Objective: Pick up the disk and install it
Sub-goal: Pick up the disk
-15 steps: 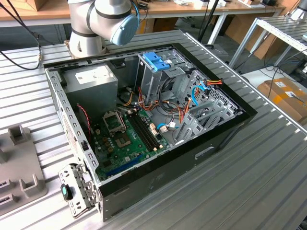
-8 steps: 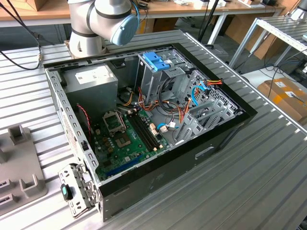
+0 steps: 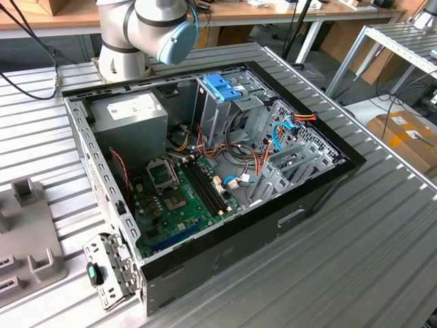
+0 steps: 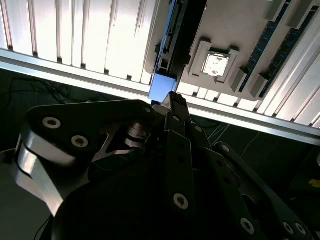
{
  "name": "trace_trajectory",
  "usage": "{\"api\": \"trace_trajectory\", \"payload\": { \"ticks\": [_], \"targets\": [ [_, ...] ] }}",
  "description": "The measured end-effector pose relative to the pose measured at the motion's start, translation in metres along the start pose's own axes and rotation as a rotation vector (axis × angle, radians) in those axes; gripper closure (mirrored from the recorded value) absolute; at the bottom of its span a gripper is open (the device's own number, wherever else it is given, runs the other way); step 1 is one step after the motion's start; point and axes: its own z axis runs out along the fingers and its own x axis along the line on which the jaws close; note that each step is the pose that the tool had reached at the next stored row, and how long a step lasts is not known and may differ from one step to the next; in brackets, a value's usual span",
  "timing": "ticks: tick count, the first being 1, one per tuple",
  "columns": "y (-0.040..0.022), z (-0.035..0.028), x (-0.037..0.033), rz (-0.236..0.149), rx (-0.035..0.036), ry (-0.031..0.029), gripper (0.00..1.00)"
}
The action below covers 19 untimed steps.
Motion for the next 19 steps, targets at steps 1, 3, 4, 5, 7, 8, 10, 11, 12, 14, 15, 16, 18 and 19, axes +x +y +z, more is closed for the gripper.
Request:
{"api": "trace_trajectory", "payload": {
  "ticks": [1, 3, 4, 5, 7, 8, 10, 11, 12, 14, 15, 16, 18, 19],
  "targets": [
    [0.0000, 0.0000, 0.0000, -0.013, 0.0003, 0.0004, 0.89],
    [0.0000, 0.0000, 0.0000, -0.065, 0.0011, 0.0023, 0.89],
    [0.0000, 0.0000, 0.0000, -0.086, 0.0015, 0.0029, 0.89],
    [0.0000, 0.0001, 0.0000, -0.104, 0.0019, 0.0035, 0.89],
    [0.0000, 0.0001, 0.0000, -0.150, 0.0025, 0.0051, 0.89],
    [0.0000, 0.0001, 0.0000, -0.160, 0.0026, 0.0055, 0.89],
    [0.0000, 0.0001, 0.0000, -0.164, 0.0034, 0.0057, 0.89],
    [0.0002, 0.0003, -0.0001, -0.164, 0.0073, 0.0050, 0.89],
    [0.0011, 0.0010, 0.0002, -0.166, 0.0241, 0.0019, 0.89],
    [0.0020, 0.0018, 0.0005, -0.167, 0.0431, -0.0017, 0.89],
    [0.0021, 0.0022, 0.0005, -0.168, 0.0499, -0.0028, 0.89],
    [0.0019, 0.0026, 0.0005, -0.168, 0.0507, -0.0031, 0.89],
    [0.0017, 0.0032, 0.0004, -0.168, 0.0506, -0.0029, 0.89],
    [0.0006, 0.0036, 0.0001, -0.168, 0.0507, -0.0030, 0.89]
  ]
}}
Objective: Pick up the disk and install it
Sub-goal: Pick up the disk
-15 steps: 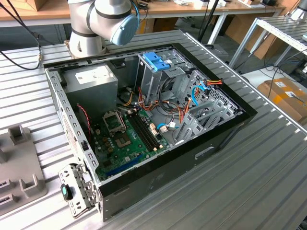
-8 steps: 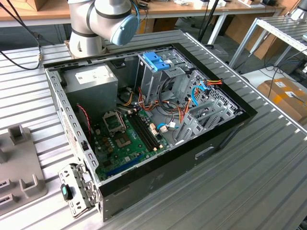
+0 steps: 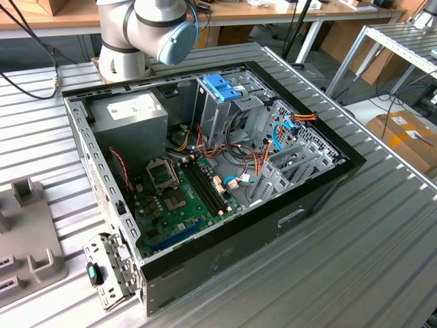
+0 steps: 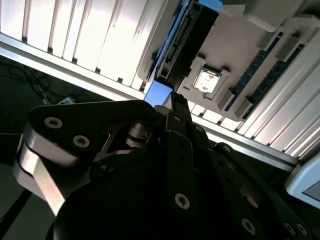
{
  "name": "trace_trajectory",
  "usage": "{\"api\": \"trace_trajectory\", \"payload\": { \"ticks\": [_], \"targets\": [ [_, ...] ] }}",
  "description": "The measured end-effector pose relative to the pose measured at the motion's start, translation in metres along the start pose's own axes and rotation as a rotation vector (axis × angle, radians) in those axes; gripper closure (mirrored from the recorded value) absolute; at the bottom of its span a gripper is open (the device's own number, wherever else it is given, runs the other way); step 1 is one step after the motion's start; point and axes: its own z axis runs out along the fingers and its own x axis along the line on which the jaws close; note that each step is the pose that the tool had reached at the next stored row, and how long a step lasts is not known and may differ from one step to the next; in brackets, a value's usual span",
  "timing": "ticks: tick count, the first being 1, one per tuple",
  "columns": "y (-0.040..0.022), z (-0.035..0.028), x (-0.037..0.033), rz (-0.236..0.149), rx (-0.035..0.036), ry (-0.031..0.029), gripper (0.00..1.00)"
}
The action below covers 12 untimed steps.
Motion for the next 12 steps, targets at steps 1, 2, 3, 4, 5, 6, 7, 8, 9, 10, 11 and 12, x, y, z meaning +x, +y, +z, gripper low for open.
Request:
{"api": "trace_trajectory", "payload": {
  "ticks": [1, 2, 3, 4, 5, 6, 7, 8, 9, 10, 11, 12],
  "targets": [
    [-0.0012, 0.0003, -0.0001, 0.000, -0.0001, 0.0000, 0.89],
    [-0.0027, 0.0006, -0.0003, 0.000, -0.0001, 0.0001, 0.89],
    [-0.0038, 0.0008, -0.0004, -0.001, -0.0001, 0.0001, 0.89],
    [-0.0051, 0.0011, -0.0005, -0.001, -0.0001, 0.0001, 0.89],
    [-0.0066, 0.0016, -0.0006, -0.001, 0.0000, 0.0000, 0.89],
    [-0.0078, 0.0020, -0.0008, -0.002, 0.0001, 0.0000, 0.89],
    [-0.0091, 0.0024, -0.0009, -0.002, -0.0001, 0.0001, 0.89],
    [-0.0103, 0.0028, -0.0010, -0.002, 0.0000, 0.0000, 0.89],
    [-0.0122, 0.0035, -0.0012, -0.002, 0.0000, 0.0000, 0.89],
    [-0.0139, 0.0039, -0.0014, -0.002, -0.0001, 0.0001, 0.89],
    [-0.0158, 0.0043, -0.0016, -0.003, 0.0000, 0.0000, 0.89],
    [-0.0175, 0.0047, -0.0018, -0.003, 0.0000, 0.0000, 0.89]
  ]
}}
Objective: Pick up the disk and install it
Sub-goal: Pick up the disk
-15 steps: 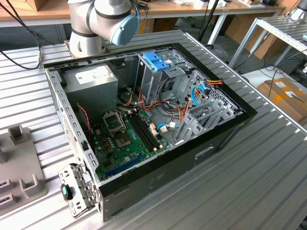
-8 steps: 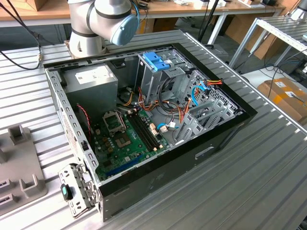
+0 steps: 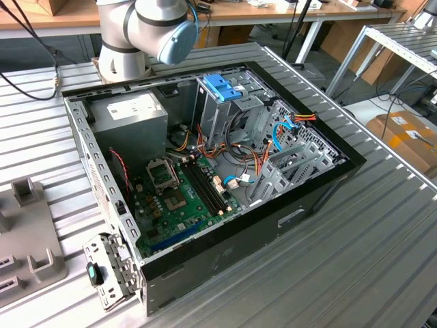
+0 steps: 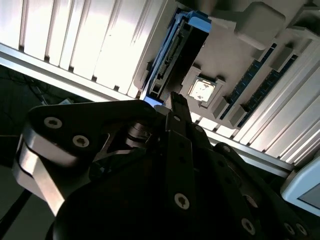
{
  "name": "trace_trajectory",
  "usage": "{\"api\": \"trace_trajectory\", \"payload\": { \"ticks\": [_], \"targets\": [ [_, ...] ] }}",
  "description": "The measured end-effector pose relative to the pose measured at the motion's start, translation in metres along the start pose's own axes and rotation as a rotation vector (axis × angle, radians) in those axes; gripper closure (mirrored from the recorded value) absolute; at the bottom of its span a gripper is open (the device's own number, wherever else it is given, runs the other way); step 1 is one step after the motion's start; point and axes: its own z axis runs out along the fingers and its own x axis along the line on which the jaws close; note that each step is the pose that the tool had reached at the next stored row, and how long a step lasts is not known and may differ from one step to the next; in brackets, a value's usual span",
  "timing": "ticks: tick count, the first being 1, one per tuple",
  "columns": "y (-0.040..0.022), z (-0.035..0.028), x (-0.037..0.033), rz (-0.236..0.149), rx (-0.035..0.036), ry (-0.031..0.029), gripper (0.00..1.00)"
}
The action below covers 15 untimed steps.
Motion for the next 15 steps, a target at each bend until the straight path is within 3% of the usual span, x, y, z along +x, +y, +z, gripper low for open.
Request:
{"api": "trace_trajectory", "payload": {
  "ticks": [2, 7, 15],
  "targets": [
    [-0.0034, 0.0009, -0.0003, 0.000, -0.0001, 0.0000, 0.89],
    [-0.0035, 0.0013, -0.0005, 0.000, 0.0000, 0.0000, 0.89],
    [-0.0020, 0.0110, -0.0025, 0.000, 0.0000, 0.0000, 0.89]
  ]
}}
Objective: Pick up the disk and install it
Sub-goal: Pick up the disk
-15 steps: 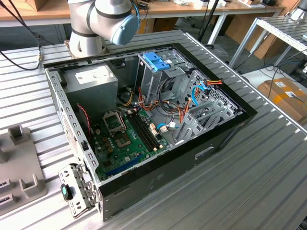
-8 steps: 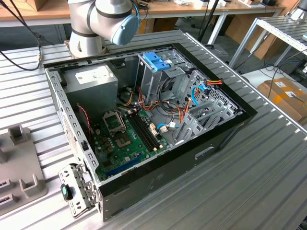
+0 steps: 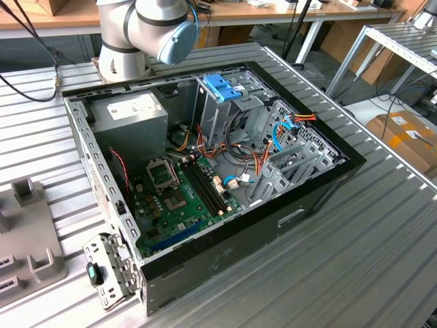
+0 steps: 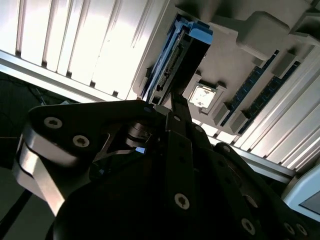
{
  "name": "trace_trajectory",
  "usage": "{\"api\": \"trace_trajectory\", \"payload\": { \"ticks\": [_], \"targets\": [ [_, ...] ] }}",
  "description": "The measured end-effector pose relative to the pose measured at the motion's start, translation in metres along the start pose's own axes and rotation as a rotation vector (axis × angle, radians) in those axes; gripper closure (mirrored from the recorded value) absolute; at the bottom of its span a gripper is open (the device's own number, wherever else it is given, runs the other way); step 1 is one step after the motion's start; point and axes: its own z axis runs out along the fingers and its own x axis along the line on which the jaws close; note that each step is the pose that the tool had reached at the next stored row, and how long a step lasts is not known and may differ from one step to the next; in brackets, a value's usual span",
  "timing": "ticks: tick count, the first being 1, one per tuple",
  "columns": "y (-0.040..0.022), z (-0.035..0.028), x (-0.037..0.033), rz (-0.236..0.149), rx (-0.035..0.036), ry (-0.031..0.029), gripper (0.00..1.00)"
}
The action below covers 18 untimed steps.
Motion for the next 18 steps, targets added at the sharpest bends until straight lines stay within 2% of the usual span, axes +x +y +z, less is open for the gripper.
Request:
{"api": "trace_trajectory", "payload": {
  "ticks": [8, 18],
  "targets": [
    [0.0001, 0.0045, -0.0002, 0.000, 0.0000, 0.0000, 0.89],
    [0.0001, 0.0047, -0.0002, 0.000, 0.0000, 0.0000, 0.89]
  ]
}}
